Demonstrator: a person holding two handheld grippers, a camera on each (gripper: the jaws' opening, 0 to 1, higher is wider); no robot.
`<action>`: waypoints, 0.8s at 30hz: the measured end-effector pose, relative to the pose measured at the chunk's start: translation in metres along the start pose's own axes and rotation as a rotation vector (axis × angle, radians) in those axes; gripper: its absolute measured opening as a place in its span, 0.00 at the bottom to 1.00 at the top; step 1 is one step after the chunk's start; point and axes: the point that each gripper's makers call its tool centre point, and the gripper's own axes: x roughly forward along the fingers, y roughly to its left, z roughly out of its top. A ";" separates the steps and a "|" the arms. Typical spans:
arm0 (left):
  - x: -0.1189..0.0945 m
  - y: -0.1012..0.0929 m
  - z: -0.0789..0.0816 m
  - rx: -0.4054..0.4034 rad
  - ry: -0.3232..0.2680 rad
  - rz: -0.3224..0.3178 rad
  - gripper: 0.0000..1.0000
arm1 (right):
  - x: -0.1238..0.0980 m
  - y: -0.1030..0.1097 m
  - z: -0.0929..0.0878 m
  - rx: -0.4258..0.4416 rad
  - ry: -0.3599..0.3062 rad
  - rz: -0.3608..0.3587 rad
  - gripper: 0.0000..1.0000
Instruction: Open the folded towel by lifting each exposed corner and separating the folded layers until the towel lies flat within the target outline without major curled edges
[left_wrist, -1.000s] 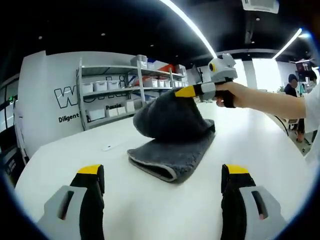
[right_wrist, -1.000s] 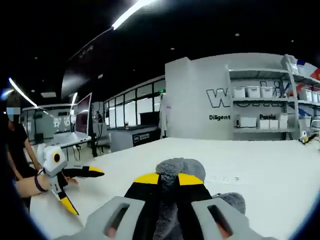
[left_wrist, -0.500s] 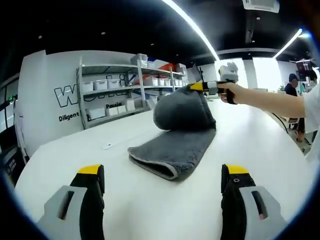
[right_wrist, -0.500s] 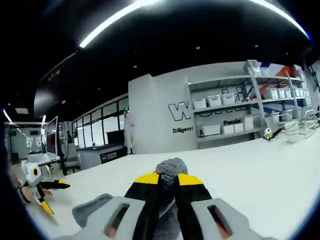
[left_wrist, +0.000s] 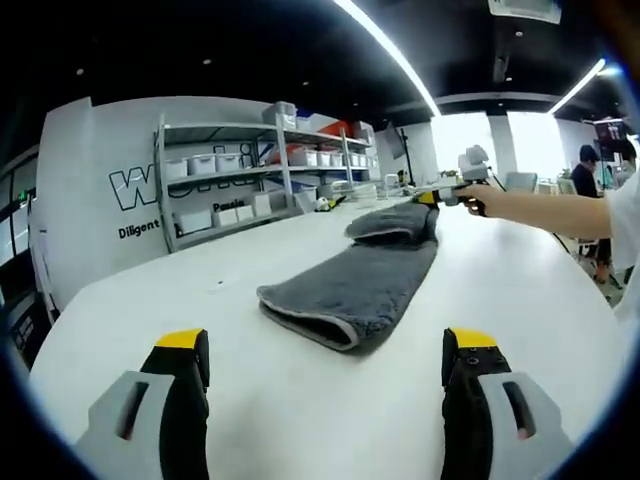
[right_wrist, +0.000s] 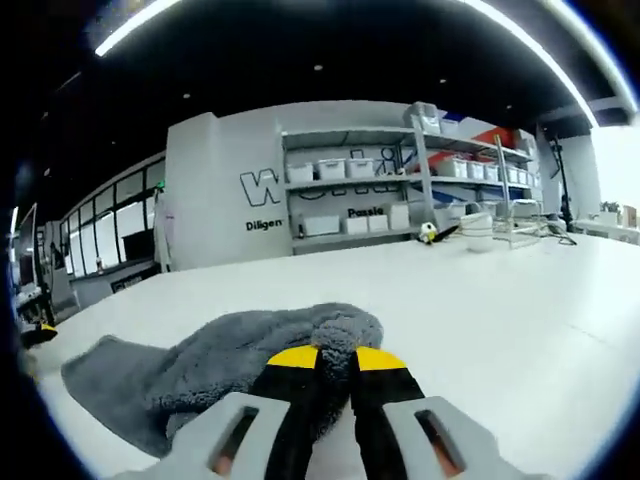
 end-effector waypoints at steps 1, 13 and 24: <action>0.000 0.000 -0.001 0.000 0.002 0.000 0.96 | -0.002 -0.007 -0.005 -0.015 0.022 -0.015 0.07; -0.006 -0.016 -0.011 -0.001 0.025 0.009 0.95 | -0.045 -0.012 -0.023 -0.100 0.049 -0.011 0.17; -0.002 -0.004 -0.009 -0.004 0.025 0.008 0.95 | -0.074 0.012 0.045 -0.321 -0.173 0.059 0.48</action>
